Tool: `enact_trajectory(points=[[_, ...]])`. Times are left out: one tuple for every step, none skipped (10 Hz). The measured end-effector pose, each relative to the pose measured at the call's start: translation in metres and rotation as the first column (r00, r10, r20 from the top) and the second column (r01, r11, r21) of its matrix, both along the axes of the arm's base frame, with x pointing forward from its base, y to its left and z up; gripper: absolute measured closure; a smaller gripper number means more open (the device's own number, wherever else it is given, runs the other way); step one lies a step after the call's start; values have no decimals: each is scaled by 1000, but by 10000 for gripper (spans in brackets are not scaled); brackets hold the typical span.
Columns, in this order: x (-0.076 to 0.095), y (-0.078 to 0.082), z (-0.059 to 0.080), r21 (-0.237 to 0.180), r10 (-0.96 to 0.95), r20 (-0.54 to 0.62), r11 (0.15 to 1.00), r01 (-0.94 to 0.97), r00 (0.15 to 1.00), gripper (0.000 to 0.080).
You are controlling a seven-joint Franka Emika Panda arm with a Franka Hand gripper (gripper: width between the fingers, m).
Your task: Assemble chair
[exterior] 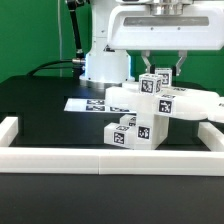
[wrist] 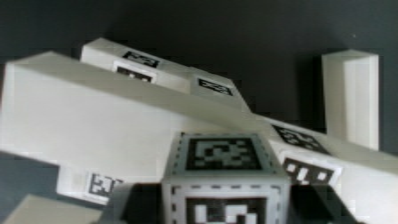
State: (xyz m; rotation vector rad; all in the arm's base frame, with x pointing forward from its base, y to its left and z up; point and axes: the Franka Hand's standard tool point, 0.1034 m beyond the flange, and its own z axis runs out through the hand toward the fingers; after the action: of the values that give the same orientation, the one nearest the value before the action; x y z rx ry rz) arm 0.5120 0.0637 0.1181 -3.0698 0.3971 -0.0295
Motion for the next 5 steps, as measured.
enact_trajectory(points=[[0,0,0,2,-52,-2,999,52,999,514],[0,0,0,5,-142,-7,990,142,990,514],[0,1,0,6,-204,-10,979,204,979,512],[0,1,0,8,-254,-13,967,255,967,512],[0,1,0,8,-337,-17,942,337,941,512]])
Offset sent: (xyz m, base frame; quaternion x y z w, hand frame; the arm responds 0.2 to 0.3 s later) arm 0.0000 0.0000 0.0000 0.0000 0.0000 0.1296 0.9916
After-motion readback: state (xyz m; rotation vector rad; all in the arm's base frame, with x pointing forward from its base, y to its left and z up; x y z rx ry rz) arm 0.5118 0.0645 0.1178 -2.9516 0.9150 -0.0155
